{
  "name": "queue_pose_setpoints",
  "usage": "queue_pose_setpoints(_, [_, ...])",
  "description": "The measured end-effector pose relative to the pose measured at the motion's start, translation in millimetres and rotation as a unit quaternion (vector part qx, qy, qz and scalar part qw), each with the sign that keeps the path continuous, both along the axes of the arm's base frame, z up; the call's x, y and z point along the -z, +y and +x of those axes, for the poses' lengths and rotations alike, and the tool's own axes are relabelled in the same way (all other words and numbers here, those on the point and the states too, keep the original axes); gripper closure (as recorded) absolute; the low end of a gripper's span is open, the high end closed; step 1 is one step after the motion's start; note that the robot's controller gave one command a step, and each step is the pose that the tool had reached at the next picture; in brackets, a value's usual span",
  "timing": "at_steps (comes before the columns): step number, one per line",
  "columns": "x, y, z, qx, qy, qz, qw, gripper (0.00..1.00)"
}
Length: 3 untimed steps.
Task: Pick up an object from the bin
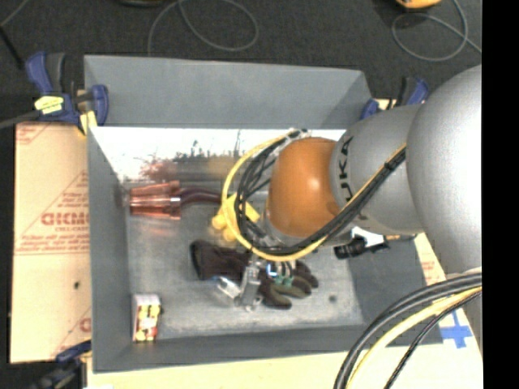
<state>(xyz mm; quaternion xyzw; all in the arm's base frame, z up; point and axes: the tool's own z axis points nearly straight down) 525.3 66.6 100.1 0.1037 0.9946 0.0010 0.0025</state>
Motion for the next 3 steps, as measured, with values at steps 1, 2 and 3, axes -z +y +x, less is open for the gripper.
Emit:
queue_pose_setpoints(1, [-2, -17, -3.3, 0.143, -0.0012, 0.001, 0.9898, 1.00])
queue_pose_setpoints(2, [-2, -17, -3.3, 0.143, -0.0012, 0.001, 0.9897, 1.00])
queue_pose_setpoints(3, [-34, -18, -3.8, 0.141, 0.0049, 0.000, 0.9900, 1.00])
